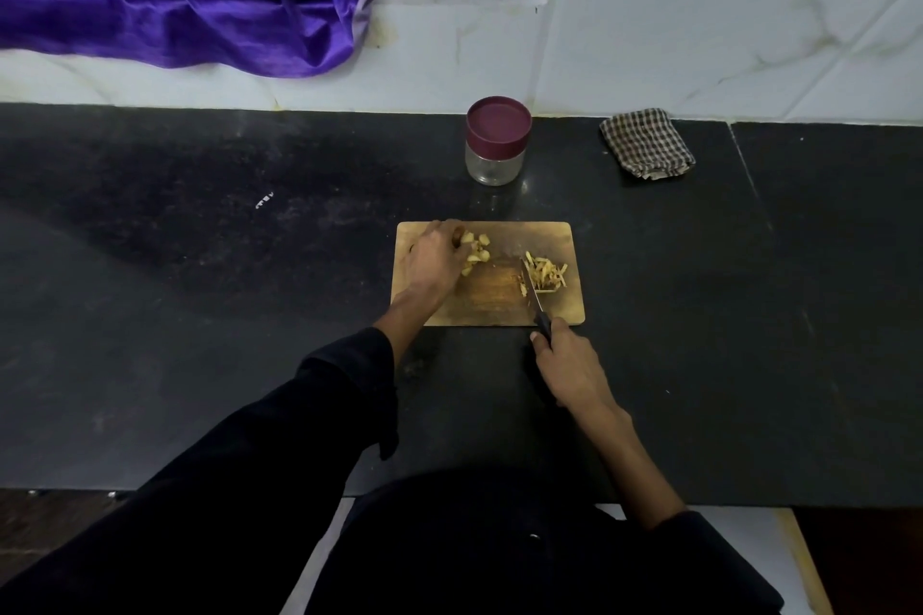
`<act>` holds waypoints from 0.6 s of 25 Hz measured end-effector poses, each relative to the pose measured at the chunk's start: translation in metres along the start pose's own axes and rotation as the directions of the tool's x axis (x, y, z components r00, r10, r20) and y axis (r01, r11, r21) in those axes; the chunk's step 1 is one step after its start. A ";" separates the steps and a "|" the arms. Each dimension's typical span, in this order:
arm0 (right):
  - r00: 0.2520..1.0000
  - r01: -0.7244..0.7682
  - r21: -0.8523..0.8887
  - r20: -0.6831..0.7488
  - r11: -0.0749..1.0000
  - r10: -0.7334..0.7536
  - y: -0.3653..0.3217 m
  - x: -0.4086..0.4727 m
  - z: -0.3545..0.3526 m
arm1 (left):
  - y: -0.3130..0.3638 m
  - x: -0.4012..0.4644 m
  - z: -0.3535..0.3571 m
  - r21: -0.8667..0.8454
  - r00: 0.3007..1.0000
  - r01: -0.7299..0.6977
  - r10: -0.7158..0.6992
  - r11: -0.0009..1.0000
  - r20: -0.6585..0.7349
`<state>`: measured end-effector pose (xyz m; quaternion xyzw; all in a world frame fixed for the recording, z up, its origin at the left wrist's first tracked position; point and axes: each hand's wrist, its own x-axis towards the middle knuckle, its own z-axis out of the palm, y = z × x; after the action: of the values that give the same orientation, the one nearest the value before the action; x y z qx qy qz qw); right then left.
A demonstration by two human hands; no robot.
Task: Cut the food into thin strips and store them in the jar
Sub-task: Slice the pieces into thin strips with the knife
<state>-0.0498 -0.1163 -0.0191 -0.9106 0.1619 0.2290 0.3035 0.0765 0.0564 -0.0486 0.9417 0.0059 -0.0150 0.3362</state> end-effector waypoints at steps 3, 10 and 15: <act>1.000 0.002 0.000 0.000 1.000 -0.002 -0.001 0.000 0.000 | 0.005 0.003 -0.002 0.030 1.000 -0.005 0.004 1.000 0.026; 1.000 0.013 0.017 -0.009 1.000 -0.013 -0.001 -0.001 -0.002 | 0.010 0.007 -0.007 -0.088 1.000 -0.001 0.002 0.996 0.003; 1.000 -0.002 0.016 -0.006 1.000 0.003 -0.001 -0.001 -0.003 | 0.017 -0.019 -0.003 -0.199 0.999 0.045 -0.046 0.979 -0.001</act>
<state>-0.0491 -0.1176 -0.0163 -0.9087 0.1658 0.2252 0.3100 0.0578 0.0450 -0.0353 0.9029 0.0297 -0.0192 0.4283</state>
